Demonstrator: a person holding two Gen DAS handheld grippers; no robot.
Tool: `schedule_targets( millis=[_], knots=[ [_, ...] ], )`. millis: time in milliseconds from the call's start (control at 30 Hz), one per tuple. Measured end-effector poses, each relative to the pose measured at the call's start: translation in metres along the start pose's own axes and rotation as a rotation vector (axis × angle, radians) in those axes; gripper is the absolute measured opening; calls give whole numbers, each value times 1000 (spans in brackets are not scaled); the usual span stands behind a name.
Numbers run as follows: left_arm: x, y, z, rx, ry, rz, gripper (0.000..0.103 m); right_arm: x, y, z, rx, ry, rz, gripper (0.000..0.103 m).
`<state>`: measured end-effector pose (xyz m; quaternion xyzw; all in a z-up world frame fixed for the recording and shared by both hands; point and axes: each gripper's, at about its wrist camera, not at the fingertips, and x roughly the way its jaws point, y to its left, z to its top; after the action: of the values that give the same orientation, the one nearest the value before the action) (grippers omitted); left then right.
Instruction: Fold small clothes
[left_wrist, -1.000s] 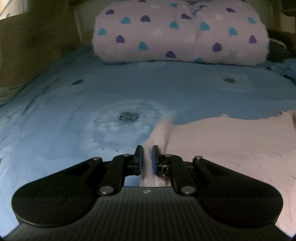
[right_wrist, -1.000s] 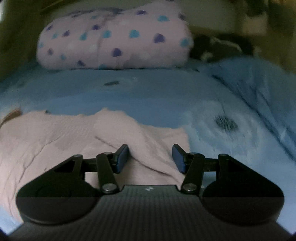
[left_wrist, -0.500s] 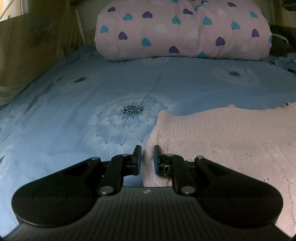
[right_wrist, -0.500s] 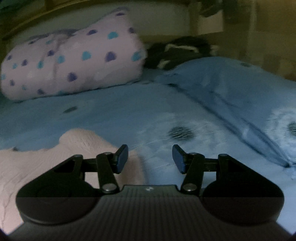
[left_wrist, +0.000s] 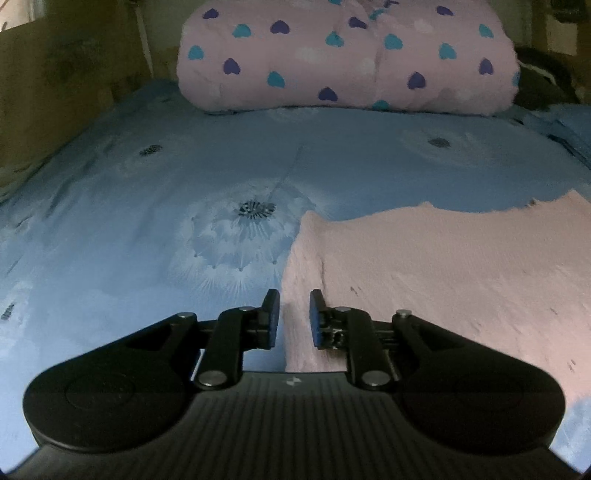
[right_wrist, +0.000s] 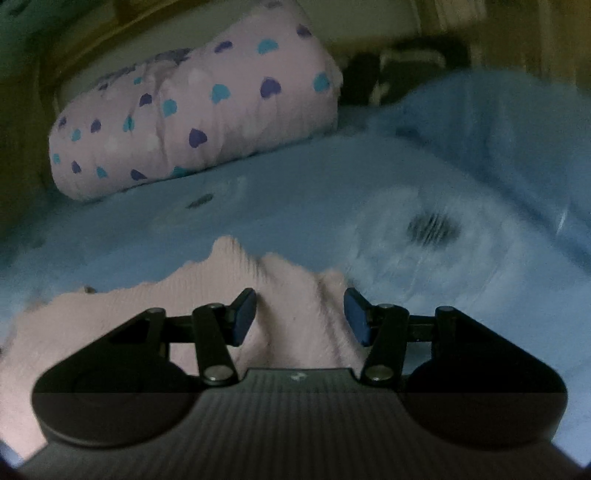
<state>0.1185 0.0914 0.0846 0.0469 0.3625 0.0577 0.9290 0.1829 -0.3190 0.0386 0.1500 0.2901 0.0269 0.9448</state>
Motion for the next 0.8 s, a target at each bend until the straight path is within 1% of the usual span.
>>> schedule_targets(
  millis=[67,100,167,200,233,300,333,400,433,467,500,533,567,633,700,733,767,800],
  knots=[
    [-12,1,-1,0,25,-3,27,6,-7,-1,99,9,56,57],
    [-18,1,-4,-13,32,-1,32,9,-12,0,160,4,81,57],
    [-26,2,-10,-29,50,-20,39,9,-15,-2,223,-15,107,54],
    [-29,2,-14,-33,52,-30,40,10,-15,-2,231,-23,122,45],
    [-30,2,-18,-35,46,-31,40,10,-12,-3,217,-31,123,15],
    [-31,2,-24,-46,26,-25,43,8,-5,-4,158,-59,75,14],
    [-30,2,-26,-50,26,-23,43,4,-2,-4,131,-101,38,14],
    [-25,2,-30,-52,24,-25,43,-3,6,-2,53,-162,-50,13],
    [-24,2,-32,-46,20,-31,44,-4,10,-2,15,-191,-117,12],
    [-23,2,-34,-39,15,-35,44,-3,12,-2,-13,-200,-189,13],
    [-23,3,-36,-36,8,-39,45,-2,9,-3,-21,-196,-227,13],
    [-23,4,-37,-33,5,-44,45,1,6,-3,-17,-173,-235,14],
    [-23,5,-37,-31,6,-47,46,5,1,-2,2,-129,-216,15],
    [-22,8,-34,-40,19,-56,47,8,-4,0,30,-69,-166,15],
    [-21,12,-32,-62,32,-68,50,2,-3,2,35,-47,-162,18],
    [-20,15,-31,-76,40,-74,51,-3,-2,3,32,-40,-163,32],
    [-19,17,-31,-91,46,-79,52,-10,-1,3,27,-35,-156,57],
    [-19,19,-32,-105,54,-82,53,-19,0,3,21,-38,-146,68]
  ],
)
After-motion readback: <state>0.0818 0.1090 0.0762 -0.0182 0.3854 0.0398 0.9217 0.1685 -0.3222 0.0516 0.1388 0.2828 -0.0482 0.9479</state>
